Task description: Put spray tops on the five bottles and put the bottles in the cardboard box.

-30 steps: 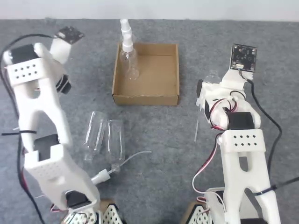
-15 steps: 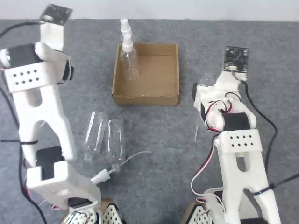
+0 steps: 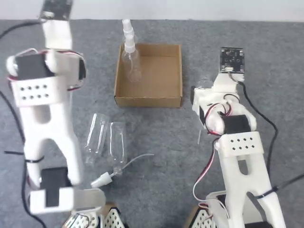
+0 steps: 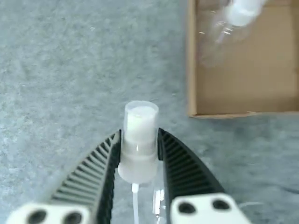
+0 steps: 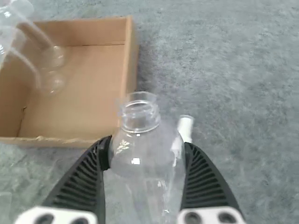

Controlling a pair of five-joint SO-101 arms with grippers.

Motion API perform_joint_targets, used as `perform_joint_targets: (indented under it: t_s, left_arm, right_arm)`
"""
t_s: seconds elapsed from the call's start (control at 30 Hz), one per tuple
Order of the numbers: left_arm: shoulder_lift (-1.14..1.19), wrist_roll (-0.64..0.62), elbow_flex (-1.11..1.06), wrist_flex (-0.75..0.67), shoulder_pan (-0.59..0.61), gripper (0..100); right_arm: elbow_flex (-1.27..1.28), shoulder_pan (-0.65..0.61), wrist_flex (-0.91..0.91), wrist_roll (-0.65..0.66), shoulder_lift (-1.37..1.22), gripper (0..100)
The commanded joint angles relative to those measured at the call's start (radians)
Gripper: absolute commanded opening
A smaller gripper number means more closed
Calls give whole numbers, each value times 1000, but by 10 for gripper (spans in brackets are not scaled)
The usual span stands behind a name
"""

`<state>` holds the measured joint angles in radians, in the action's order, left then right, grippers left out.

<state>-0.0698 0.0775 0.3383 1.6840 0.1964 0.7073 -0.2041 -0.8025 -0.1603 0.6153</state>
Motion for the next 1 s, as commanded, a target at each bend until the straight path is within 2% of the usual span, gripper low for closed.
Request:
perform_joint_targets:
  t_s: [0.0,0.47,0.63,0.83,0.97]
  left_arm:
    - [-132,-37,-79,-94,-40,9]
    - [-385,-161,-407,-334,-57,10]
    - [-450,-178,-493,-376,-144,11]
    - [-534,-468,-599,-463,-175,11]
    - [-595,-508,-639,-463,-178,11]
  right_arm:
    - [-8,-18,18,25,58,20]
    - [-3,-51,18,26,58,20]
    - [-3,-51,18,26,59,20]
    - [20,-59,-10,26,143,20]
    - [74,-113,-19,48,249,20]
